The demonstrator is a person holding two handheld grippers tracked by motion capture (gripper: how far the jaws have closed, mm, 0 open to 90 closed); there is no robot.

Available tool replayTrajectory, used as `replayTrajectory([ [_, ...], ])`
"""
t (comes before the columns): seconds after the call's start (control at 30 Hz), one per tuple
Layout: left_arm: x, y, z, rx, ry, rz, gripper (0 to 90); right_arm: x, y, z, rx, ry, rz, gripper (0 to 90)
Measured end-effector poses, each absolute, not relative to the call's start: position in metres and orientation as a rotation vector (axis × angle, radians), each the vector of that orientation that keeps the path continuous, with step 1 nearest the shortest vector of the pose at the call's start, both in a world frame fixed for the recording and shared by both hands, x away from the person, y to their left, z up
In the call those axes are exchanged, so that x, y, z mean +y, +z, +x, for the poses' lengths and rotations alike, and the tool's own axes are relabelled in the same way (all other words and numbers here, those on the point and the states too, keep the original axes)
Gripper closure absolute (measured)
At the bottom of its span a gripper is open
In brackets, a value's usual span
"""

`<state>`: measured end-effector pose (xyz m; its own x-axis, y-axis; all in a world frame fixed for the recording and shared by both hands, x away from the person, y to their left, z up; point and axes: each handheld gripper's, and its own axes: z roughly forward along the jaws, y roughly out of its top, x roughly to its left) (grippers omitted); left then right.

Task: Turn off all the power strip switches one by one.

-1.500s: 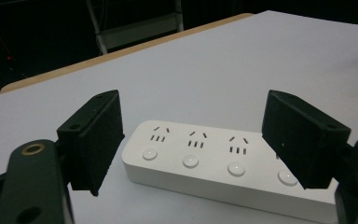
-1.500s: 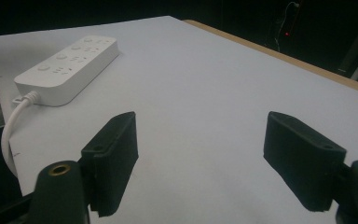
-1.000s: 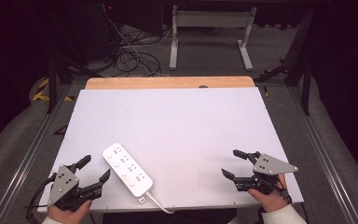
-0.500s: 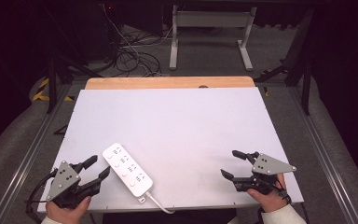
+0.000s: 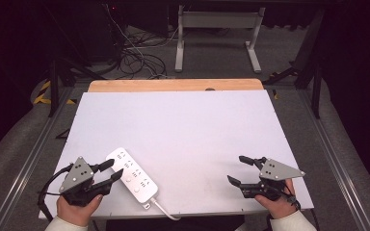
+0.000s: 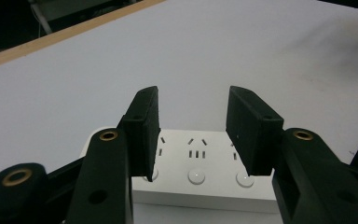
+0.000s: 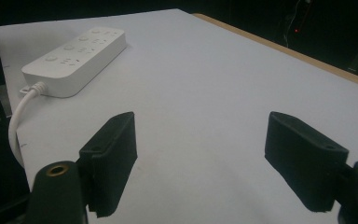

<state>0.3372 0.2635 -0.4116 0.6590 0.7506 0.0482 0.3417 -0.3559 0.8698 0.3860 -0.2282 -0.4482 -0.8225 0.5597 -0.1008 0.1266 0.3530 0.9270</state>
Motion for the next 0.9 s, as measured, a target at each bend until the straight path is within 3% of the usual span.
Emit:
replayTrajectory([
  [0.07, 0.261, -0.411, 0.344, 0.843, 0.485, 1.983, 54.2, -0.228, -0.449, 0.387, 2.221, 1.468, 0.597, 25.7],
  [0.5, 0.241, -0.407, 0.354, 0.791, 0.469, 2.096, 60.7, -0.228, -0.449, 0.387, 2.223, 1.473, 0.605, 25.7],
  [0.57, 0.241, -0.405, 0.355, 0.78, 0.414, 2.122, 73.4, -0.228, -0.449, 0.387, 2.226, 1.469, 0.601, 26.0],
  [0.67, 0.239, -0.404, 0.356, 0.777, 0.363, 2.145, 85.4, -0.228, -0.449, 0.386, 2.223, 1.471, 0.596, 26.3],
  [0.73, 0.236, -0.404, 0.355, 0.78, 0.367, 2.181, 90.0, -0.228, -0.449, 0.387, 2.225, 1.471, 0.594, 26.3],
  [0.9, 0.23, -0.402, 0.355, 0.759, 0.332, 2.232, 90.0, -0.228, -0.449, 0.387, 2.24, 1.46, 0.594, 26.3],
])
